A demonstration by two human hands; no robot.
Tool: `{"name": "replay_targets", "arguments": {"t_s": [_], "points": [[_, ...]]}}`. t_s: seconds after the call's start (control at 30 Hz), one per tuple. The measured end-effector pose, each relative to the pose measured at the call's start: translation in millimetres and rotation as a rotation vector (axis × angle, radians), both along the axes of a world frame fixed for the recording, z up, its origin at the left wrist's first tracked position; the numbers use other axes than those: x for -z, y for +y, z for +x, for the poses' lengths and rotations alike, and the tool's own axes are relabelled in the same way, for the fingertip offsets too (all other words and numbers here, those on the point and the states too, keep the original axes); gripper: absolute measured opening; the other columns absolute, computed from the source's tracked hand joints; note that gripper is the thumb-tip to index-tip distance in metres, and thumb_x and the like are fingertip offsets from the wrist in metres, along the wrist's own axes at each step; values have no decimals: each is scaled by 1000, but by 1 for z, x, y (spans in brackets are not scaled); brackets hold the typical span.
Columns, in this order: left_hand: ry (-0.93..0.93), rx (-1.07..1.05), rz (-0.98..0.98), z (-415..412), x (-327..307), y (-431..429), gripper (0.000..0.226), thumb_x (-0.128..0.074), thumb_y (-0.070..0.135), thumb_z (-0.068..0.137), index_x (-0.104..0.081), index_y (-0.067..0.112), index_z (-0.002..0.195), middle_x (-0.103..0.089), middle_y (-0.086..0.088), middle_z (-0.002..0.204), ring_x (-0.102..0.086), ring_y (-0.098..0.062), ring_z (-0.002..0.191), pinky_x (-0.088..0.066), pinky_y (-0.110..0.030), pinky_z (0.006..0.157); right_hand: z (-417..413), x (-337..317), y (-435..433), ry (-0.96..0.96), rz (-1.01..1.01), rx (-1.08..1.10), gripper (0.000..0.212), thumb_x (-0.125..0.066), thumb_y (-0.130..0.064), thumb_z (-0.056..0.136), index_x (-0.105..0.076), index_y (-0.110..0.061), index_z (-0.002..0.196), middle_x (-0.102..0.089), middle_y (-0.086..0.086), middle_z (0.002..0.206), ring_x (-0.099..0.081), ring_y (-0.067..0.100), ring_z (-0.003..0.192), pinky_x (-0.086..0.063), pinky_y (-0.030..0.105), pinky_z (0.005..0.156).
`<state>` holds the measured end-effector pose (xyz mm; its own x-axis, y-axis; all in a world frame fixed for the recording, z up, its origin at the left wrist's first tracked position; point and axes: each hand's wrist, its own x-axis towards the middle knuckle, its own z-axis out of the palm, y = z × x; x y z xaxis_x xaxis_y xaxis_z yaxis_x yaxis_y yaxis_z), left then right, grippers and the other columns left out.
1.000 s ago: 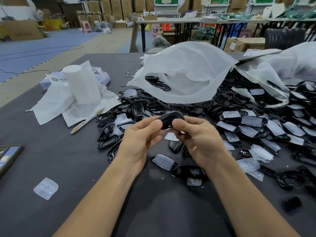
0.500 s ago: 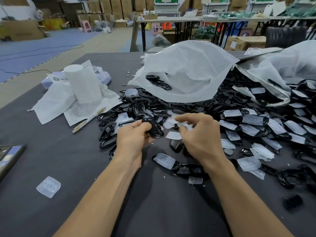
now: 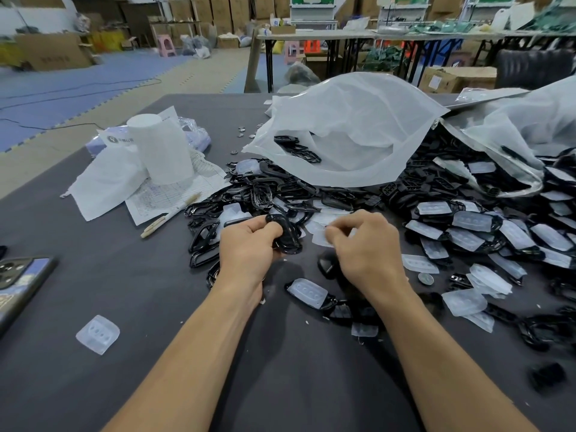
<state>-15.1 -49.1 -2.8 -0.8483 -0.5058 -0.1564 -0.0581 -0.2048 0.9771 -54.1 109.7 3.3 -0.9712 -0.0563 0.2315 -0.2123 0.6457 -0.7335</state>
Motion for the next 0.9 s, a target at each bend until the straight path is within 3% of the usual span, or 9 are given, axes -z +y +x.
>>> {"name": "replay_targets", "arguments": {"t_s": [0.1, 0.2, 0.27, 0.43, 0.5, 0.57, 0.67, 0.77, 0.9], "points": [[3, 22, -19, 0, 1, 1, 28, -63, -4, 87, -81, 12, 72, -79, -13, 80, -72, -18, 62, -57, -27, 52, -1, -5, -2, -167, -524, 28, 22, -75, -22, 92, -76, -23, 70, -58, -13, 52, -48, 4, 48, -43, 20, 55], [1, 46, -42, 0, 2, 3, 27, -63, -3, 88, -81, 12, 73, -79, -9, 79, -71, -16, 62, -58, -28, 55, 1, -10, -1, -342, -824, -8, 25, -72, -16, 96, -74, -19, 71, -45, -8, 46, -35, 5, 40, -34, 15, 43], [7, 61, -46, 0, 3, 6, 27, -63, -3, 87, -80, 11, 73, -78, -6, 75, -68, -14, 59, -55, -26, 52, 3, -14, 0, -419, -941, -54, 26, -70, -13, 97, -73, -19, 71, -51, -3, 49, -39, 8, 42, -32, 16, 43], [18, 97, -19, 0, 5, 8, 22, -63, -5, 87, -81, 7, 82, -79, -14, 81, -71, -21, 64, -61, -31, 56, 6, -17, 2, -495, -990, -86, 34, -72, -32, 94, -69, -20, 62, -66, -2, 64, -56, 10, 55, -45, 20, 55], [16, 113, -23, 0, 6, 9, 21, -64, -5, 87, -81, 6, 83, -78, -19, 85, -71, -24, 67, -61, -31, 58, 6, -15, 1, -455, -950, -91, 29, -76, -19, 91, -68, -20, 63, -65, -5, 63, -58, 9, 60, -47, 20, 59], [18, 134, -45, 1, 7, 9, 20, -63, -5, 87, -80, 4, 83, -76, -26, 87, -68, -27, 71, -59, -34, 63, 7, -15, 0, -418, -915, -142, 19, -77, 1, 86, -73, -17, 85, -64, -2, 63, -58, 10, 58, -47, 18, 56], [20, 156, -69, 1, 6, 10, 21, -62, -5, 87, -80, 5, 83, -73, -33, 93, -67, -28, 74, -60, -35, 65, 8, -15, 0, -413, -903, -209, 38, -70, 15, 83, -75, -15, 105, -60, 1, 63, -56, 11, 56, -45, 17, 55], [26, 165, -88, 1, 7, 11, 22, -62, -4, 87, -81, 7, 82, -75, -30, 90, -68, -27, 73, -62, -35, 65, 9, -15, -2, -413, -885, -220, 25, -71, 9, 87, -78, -15, 90, -68, -2, 68, -60, 11, 64, -49, 17, 59], [12, 171, -101, -1, 10, 9, 20, -63, -2, 87, -81, 7, 81, -70, -22, 81, -64, -30, 75, -63, -52, 78, 9, -15, 0, -412, -925, -248, 25, -69, 4, 90, -73, -16, 74, -68, 1, 69, -52, 13, 62, -45, 23, 63]]}}
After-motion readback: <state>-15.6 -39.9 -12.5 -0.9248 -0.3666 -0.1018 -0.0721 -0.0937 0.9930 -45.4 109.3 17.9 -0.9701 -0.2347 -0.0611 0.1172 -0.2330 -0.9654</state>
